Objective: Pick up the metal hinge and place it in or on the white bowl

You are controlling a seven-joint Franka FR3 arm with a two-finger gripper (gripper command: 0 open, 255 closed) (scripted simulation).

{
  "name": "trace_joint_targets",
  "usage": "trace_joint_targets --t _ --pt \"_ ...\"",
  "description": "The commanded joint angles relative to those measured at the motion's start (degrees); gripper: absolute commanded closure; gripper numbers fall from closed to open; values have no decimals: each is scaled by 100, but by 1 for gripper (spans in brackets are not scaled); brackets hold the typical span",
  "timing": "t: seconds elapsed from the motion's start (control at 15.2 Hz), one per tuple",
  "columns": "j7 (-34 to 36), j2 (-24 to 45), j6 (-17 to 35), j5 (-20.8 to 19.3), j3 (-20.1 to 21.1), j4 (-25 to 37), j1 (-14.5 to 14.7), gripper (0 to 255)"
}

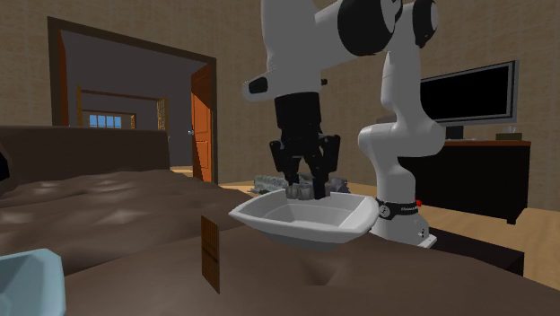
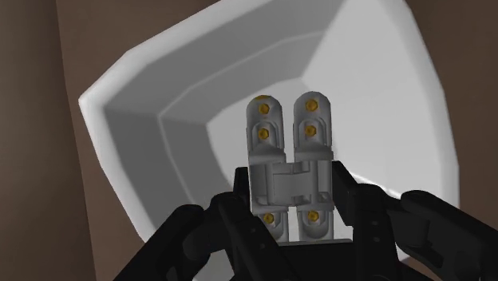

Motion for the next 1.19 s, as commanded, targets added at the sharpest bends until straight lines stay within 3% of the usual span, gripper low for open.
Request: trace_joint_targets --t 0.0,0.46,0.53,0.86,1.12 --pt "-6 55 96 -2 -1 -37 -2 255" --pt "-6 56 96 -3 -1 -36 -2 255" --pt "-6 55 96 -3 -1 -36 -2 0" --pt "-6 55 96 -3 -1 -36 -2 0" --pt "-6 -136 -645 -14 -26 512 -21 0"
